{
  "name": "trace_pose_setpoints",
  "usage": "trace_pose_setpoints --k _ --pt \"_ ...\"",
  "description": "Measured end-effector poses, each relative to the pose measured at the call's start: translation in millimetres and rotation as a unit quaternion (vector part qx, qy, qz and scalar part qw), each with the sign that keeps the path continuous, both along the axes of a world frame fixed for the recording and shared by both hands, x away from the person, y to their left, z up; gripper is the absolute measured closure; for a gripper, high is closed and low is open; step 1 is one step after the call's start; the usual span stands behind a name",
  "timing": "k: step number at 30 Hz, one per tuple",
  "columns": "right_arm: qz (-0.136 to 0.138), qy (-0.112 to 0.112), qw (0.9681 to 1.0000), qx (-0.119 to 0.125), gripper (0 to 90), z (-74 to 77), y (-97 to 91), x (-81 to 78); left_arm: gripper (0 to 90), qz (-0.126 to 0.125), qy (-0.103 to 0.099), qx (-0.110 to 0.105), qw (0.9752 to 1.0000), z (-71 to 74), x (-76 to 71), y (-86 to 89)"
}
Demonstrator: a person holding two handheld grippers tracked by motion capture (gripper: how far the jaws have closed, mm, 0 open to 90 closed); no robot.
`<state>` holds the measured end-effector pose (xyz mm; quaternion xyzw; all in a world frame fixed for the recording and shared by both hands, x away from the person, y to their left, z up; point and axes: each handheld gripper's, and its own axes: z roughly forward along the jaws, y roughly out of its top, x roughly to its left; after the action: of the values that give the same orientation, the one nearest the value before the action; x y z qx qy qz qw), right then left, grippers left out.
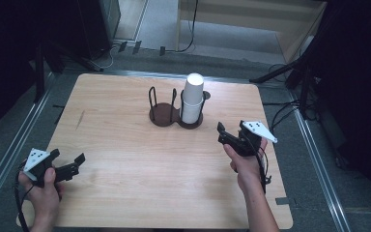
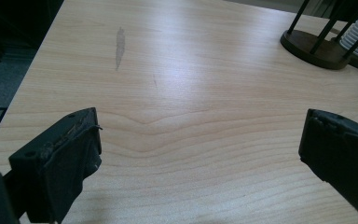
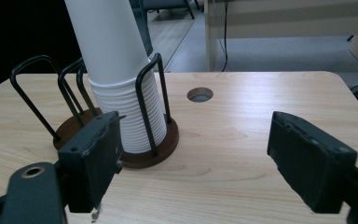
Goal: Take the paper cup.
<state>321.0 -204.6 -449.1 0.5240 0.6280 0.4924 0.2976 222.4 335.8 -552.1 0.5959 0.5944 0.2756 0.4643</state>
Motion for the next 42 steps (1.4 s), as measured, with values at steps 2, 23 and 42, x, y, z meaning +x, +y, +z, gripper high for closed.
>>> trace_pose_setpoints --k 2,23,42 --pt "0.003 -0.002 1.0000 0.002 15.0 1.0 1.5 1.1 0.0 -0.001 0.001 0.001 1.0000 0.0 0.1 0.0" --pt "0.022 0.003 0.9997 -0.007 13.7 13.6 54.4 31.2 0.0 -0.003 0.001 -0.003 1.0000 -0.1 0.4 0.1" --pt "0.015 0.010 0.9998 0.000 13.7 13.8 76.5 60.3 0.0 -0.007 0.002 -0.004 1.0000 -0.2 0.4 0.9"
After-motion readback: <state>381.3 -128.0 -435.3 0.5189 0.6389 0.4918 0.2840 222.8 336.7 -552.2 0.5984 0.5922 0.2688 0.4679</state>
